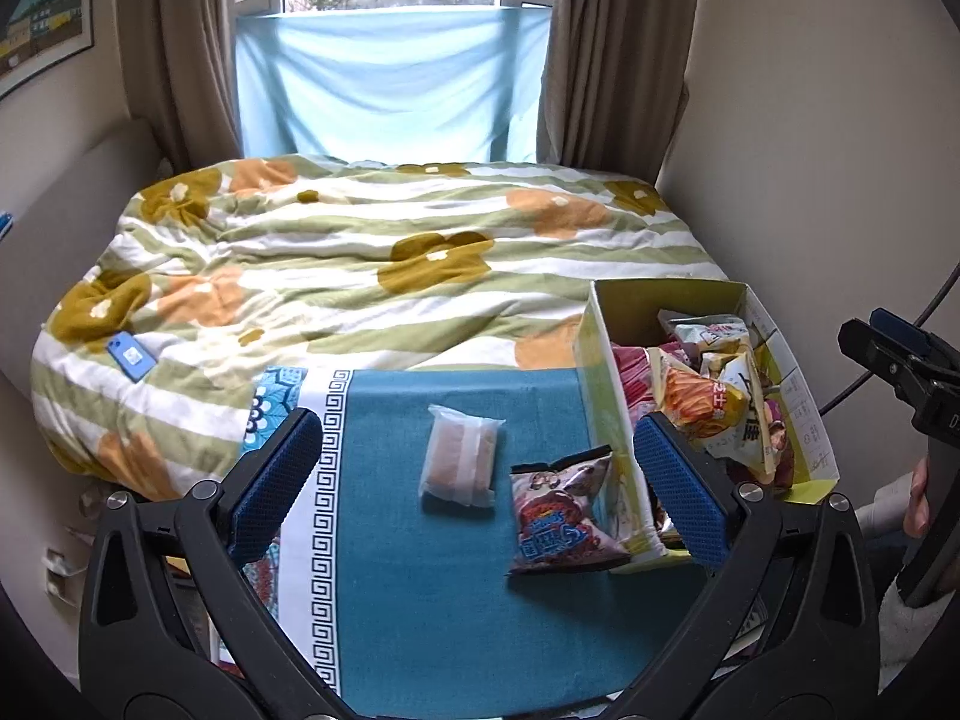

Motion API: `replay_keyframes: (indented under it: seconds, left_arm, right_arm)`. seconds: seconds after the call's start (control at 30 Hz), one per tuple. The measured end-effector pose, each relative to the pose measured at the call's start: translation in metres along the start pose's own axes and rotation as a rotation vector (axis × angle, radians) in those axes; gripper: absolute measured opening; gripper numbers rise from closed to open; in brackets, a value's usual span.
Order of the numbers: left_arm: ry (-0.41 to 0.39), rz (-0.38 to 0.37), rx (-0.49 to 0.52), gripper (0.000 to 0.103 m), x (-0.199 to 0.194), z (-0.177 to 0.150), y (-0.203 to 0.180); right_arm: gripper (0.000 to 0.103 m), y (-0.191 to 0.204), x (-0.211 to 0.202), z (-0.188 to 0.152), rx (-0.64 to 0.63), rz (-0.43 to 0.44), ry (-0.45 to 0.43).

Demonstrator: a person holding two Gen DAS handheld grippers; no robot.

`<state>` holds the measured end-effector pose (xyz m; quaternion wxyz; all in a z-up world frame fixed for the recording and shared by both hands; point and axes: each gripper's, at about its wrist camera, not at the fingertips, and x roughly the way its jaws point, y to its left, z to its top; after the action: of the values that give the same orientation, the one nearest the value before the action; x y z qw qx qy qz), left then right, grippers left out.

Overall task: Organize snacks
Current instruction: 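Move both tools down toward the white pastry and red Sponge bag, then grasp the white pastry with the left gripper while the right grasps the red Sponge bag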

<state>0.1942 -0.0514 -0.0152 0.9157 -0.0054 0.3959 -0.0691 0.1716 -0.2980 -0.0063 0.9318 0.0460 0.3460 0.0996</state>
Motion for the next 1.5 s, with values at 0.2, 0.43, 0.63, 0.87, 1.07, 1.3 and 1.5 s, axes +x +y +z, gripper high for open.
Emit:
replay_keyframes:
  seconds: [0.2, 0.43, 0.63, 0.87, 1.07, 1.3, 1.5]
  left_arm:
    - [0.054, -0.047, 0.031, 0.103, 0.019, 0.008, 0.050]
    - [0.138, -0.146, 0.074, 0.103, 0.062, 0.006, 0.102]
    - [0.246, -0.224, 0.158, 0.103, 0.121, 0.000, 0.120]
    - [0.374, -0.293, 0.231, 0.103, 0.192, -0.021, 0.115]
    - [0.440, -0.336, 0.274, 0.103, 0.248, -0.040, 0.088]
    - [0.481, -0.361, 0.317, 0.103, 0.294, -0.060, 0.046]
    - [0.483, -0.305, 0.333, 0.096, 0.317, -0.070, 0.026]
  right_arm:
    - [0.103, 0.056, 0.014, -0.007, 0.048, -0.056, -0.016]
    - [0.103, 0.119, 0.056, -0.024, 0.063, -0.127, 0.058]
    - [0.103, 0.157, 0.097, -0.059, 0.122, -0.219, 0.130]
    - [0.103, 0.182, 0.146, -0.099, 0.123, -0.397, 0.211]
    - [0.103, 0.194, 0.180, -0.129, -0.034, -0.571, 0.248]
    - [0.103, 0.185, 0.209, -0.157, -0.092, -0.633, 0.268]
    - [0.098, 0.178, 0.222, -0.168, -0.136, -0.665, 0.267]
